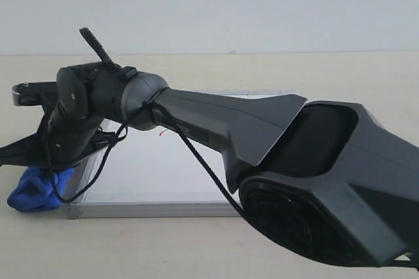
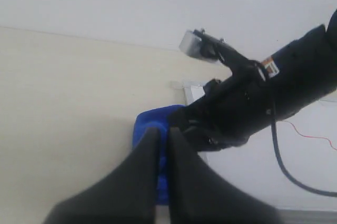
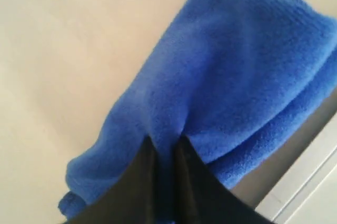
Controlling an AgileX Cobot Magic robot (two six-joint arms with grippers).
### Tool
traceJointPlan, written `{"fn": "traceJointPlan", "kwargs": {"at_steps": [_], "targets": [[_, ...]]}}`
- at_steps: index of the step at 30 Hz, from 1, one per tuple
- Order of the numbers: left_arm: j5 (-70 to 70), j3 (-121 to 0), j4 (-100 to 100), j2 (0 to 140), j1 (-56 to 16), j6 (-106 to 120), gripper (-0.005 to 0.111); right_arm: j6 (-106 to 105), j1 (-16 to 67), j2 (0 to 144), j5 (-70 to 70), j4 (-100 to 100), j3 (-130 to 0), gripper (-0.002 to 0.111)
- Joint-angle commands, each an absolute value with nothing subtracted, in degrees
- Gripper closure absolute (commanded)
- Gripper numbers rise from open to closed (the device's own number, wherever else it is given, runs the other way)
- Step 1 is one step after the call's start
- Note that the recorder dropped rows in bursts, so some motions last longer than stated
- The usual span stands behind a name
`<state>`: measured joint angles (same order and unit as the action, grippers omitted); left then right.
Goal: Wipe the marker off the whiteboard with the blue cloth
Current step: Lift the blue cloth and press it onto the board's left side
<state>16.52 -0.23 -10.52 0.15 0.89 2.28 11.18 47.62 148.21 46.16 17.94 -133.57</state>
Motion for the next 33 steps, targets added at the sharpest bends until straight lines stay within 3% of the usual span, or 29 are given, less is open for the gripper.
{"fn": "traceJointPlan", "kwargs": {"at_steps": [1,9,18,24,33], "targets": [[16.6,0.0,-10.4,0.0,1.1,2.6,0.102,10.7,47.9,146.5,52.2,8.6,-142.2,0.108],[16.6,0.0,-10.4,0.0,1.1,2.6,0.102,12.4,47.1,142.7,70.0,-13.2,-147.3,0.108],[16.6,0.0,-10.4,0.0,1.1,2.6,0.102,8.7,42.5,142.7,70.0,-14.6,-145.7,0.108],[16.6,0.0,-10.4,0.0,1.1,2.6,0.102,7.0,40.5,142.7,70.0,-11.1,-135.5,0.108],[16.6,0.0,-10.4,0.0,1.1,2.6,0.102,3.6,40.5,142.7,57.1,-2.4,-126.2,0.108]]}}
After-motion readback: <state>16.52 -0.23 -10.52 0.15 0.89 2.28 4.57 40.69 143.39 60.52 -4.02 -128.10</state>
